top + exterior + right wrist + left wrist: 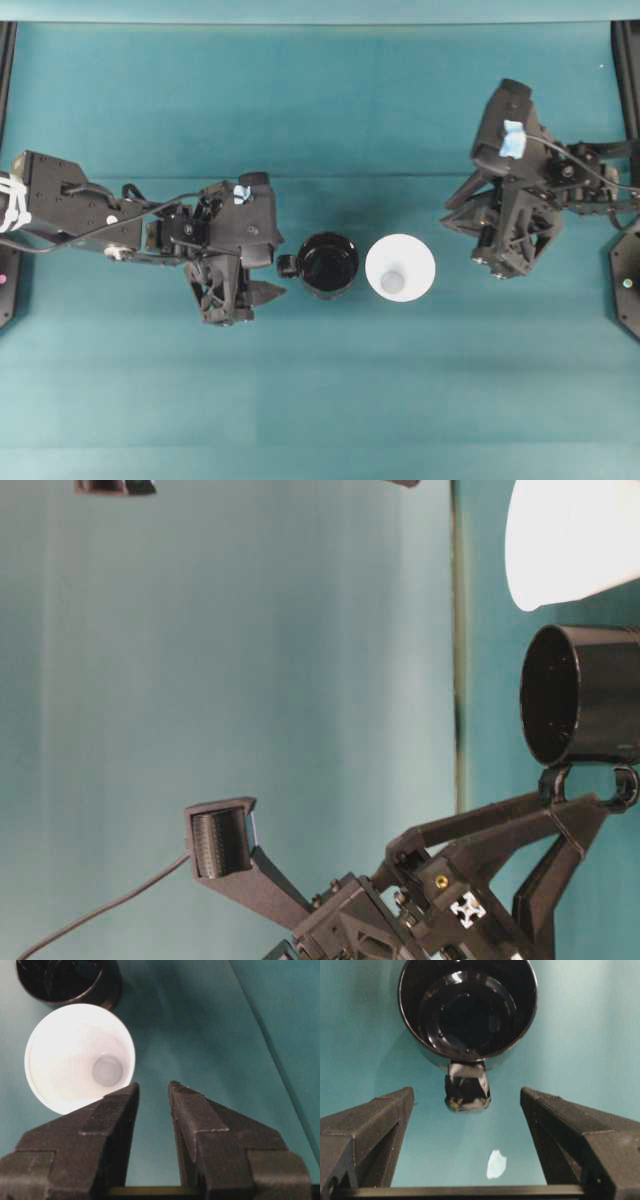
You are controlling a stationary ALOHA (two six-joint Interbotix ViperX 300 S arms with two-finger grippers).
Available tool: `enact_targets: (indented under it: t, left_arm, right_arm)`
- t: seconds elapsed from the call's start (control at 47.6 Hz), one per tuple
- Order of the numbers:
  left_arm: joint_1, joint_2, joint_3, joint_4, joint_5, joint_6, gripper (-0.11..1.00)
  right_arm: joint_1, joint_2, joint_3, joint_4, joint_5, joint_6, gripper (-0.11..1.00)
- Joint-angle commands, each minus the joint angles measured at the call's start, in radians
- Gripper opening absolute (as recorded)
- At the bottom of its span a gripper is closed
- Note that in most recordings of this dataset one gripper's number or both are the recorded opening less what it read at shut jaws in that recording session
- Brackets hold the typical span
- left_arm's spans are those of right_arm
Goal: Put a paper cup into the cup holder on your left arm.
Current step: 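Release the mug handle and move the right gripper toward the white cup, then grasp the white paper cup rim with the right gripper and lift it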
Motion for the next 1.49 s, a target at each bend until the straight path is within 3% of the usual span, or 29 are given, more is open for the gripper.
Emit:
enact_targets:
  t: [0.0, 0.147, 0.357, 0.42, 0.714, 1.03, 1.303, 1.408, 1.471]
  left_arm:
    - [-0.003, -0.023, -0.002, 0.003, 0.012, 0.002, 0.93]
    - [-0.005, -0.052, 0.020, 0.003, 0.026, 0.000, 0.93]
    - [-0.005, -0.115, 0.066, 0.003, 0.037, -0.002, 0.93]
    - [-0.006, -0.129, 0.078, 0.002, 0.046, -0.011, 0.93]
    - [-0.018, -0.160, 0.135, 0.002, 0.058, -0.100, 0.93]
    - [-0.025, -0.175, 0.172, 0.003, 0.055, -0.106, 0.93]
    - [-0.025, -0.179, 0.183, 0.002, 0.054, -0.109, 0.92]
    - [-0.023, -0.178, 0.187, 0.003, 0.054, -0.109, 0.92]
    - [-0.025, -0.179, 0.189, 0.003, 0.052, -0.109, 0.92]
  right_arm:
    - [0.000, -0.018, -0.005, 0.003, -0.009, 0.012, 0.35]
    - [-0.003, -0.012, -0.005, 0.003, -0.012, 0.008, 0.47]
    - [-0.006, 0.052, -0.015, 0.003, 0.005, 0.011, 0.93]
    - [-0.005, 0.081, -0.025, 0.003, 0.003, 0.011, 0.98]
    - [0.003, 0.239, -0.055, -0.002, -0.052, 0.008, 0.96]
    - [0.003, 0.377, -0.118, -0.005, -0.086, 0.005, 0.96]
    - [0.025, 0.394, -0.123, -0.005, -0.083, 0.008, 0.94]
    - [0.034, 0.394, -0.127, -0.002, -0.083, 0.008, 0.87]
    - [0.046, 0.391, -0.132, 0.002, -0.089, 0.008, 0.74]
